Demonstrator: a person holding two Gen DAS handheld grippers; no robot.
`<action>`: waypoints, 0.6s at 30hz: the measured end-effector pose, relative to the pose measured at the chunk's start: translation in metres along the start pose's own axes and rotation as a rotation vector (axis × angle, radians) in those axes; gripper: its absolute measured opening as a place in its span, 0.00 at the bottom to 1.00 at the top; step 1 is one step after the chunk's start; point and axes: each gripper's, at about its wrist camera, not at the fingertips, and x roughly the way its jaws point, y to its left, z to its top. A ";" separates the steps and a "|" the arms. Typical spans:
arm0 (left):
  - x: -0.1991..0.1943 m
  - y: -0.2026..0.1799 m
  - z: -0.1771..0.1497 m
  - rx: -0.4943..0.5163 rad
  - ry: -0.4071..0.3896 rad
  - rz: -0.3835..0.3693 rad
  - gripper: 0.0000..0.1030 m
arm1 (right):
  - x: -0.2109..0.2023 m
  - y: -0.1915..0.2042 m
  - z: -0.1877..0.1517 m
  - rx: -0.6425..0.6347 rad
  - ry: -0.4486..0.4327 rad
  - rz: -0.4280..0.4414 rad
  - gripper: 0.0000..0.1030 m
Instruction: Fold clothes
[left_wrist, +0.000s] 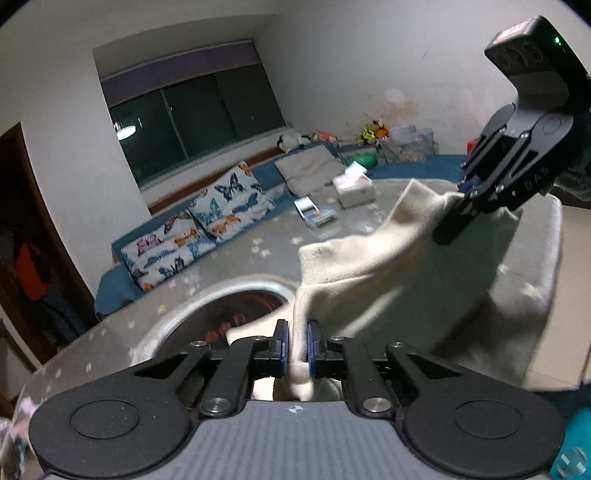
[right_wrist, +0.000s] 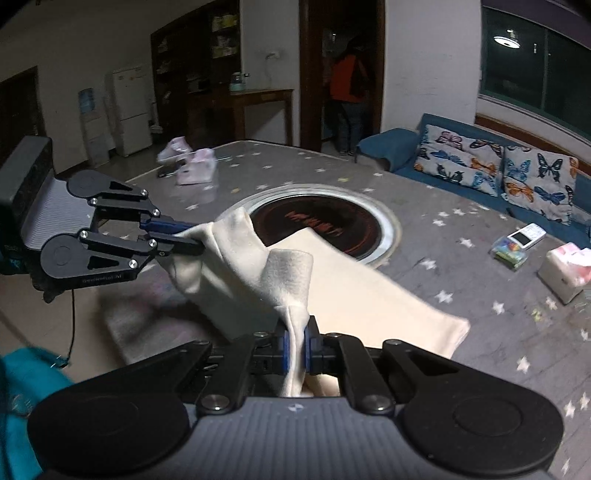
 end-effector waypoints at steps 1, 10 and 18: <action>0.004 0.003 0.003 -0.004 -0.005 0.004 0.11 | 0.004 -0.007 0.005 0.007 -0.002 -0.007 0.06; 0.102 0.024 0.020 -0.021 0.052 0.028 0.11 | 0.067 -0.079 0.028 0.085 0.031 -0.096 0.06; 0.157 0.034 0.010 -0.106 0.144 0.084 0.24 | 0.118 -0.116 0.009 0.248 0.067 -0.149 0.18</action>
